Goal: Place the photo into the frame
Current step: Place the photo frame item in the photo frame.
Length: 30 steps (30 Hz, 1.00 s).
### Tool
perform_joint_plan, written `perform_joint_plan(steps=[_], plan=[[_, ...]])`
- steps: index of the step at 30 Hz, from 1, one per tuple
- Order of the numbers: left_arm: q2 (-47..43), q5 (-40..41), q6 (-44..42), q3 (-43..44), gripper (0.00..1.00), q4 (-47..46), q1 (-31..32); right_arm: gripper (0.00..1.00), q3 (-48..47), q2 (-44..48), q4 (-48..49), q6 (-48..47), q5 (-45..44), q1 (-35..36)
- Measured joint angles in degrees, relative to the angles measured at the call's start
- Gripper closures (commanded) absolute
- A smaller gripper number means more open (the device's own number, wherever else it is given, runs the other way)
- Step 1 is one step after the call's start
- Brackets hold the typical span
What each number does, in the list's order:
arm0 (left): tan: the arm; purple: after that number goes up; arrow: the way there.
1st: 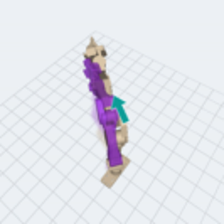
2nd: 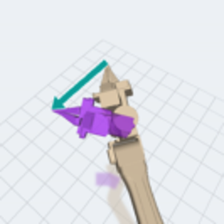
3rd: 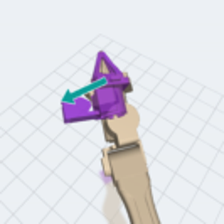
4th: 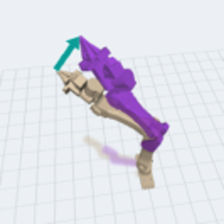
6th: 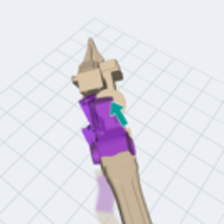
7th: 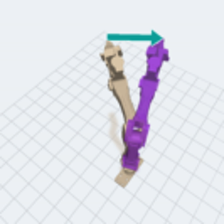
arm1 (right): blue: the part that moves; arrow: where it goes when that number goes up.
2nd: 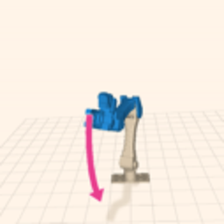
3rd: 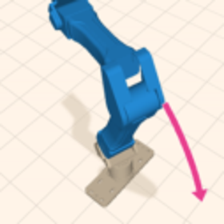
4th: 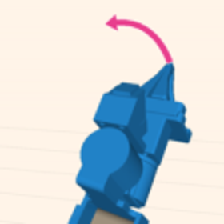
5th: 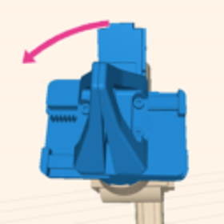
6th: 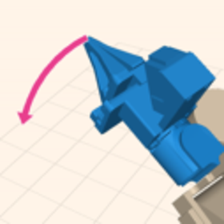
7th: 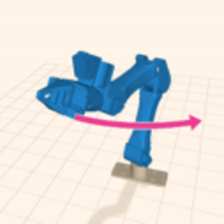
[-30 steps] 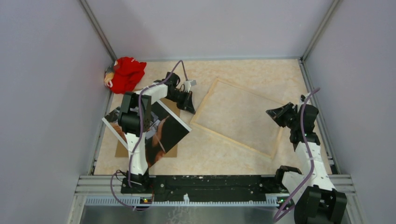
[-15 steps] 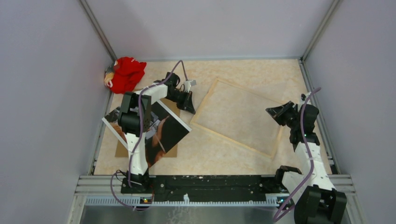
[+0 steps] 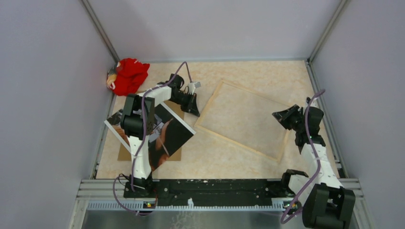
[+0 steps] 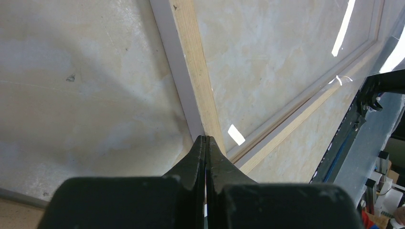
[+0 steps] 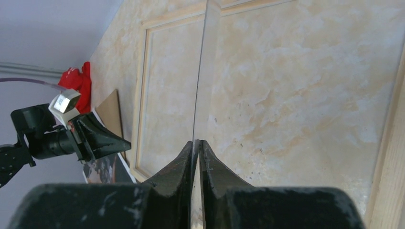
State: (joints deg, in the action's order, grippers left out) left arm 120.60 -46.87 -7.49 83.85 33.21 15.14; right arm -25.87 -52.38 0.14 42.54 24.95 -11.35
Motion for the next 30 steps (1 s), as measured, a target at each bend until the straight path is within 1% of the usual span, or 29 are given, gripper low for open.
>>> perform_joint_plan(steps=[2,4,5,7,9,12,16,25,30], plan=[[0.00,-0.02,0.00,0.00,1.00,0.00,0.00,0.67,-0.02,-0.24,-0.46,-0.87,-1.29,0.55],[0.00,-0.02,0.00,0.00,1.00,0.02,0.02,0.48,-0.09,-1.03,-1.53,-2.14,-2.99,1.57],[0.00,-0.02,0.00,0.00,1.00,0.02,0.02,0.41,-0.15,-1.44,-2.14,-2.62,-3.67,1.97],[0.00,-0.02,0.00,0.00,1.00,0.00,0.02,0.31,-0.42,-2.43,-4.17,-3.82,-5.38,2.75],[0.00,-0.02,0.00,0.00,1.00,0.00,0.02,0.24,-1.05,-3.34,-6.14,-5.11,-7.13,3.45],[0.00,-0.02,0.00,0.00,1.00,0.00,0.02,0.18,-2.84,-4.63,-8.96,-6.60,-9.64,4.28],[0.00,-0.02,0.00,0.00,1.00,0.00,0.02,0.14,-5.16,-6.05,-11.52,-8.09,-12.83,5.16],[0.00,-0.02,0.00,0.00,1.00,0.02,0.02,0.11,-6.54,-10.29,-15.34,-10.10,-18.29,6.51],[0.00,-0.02,0.00,0.00,1.00,0.00,0.02,0.10,-7.34,-11.02,-17.51,-10.67,-20.70,6.73]])
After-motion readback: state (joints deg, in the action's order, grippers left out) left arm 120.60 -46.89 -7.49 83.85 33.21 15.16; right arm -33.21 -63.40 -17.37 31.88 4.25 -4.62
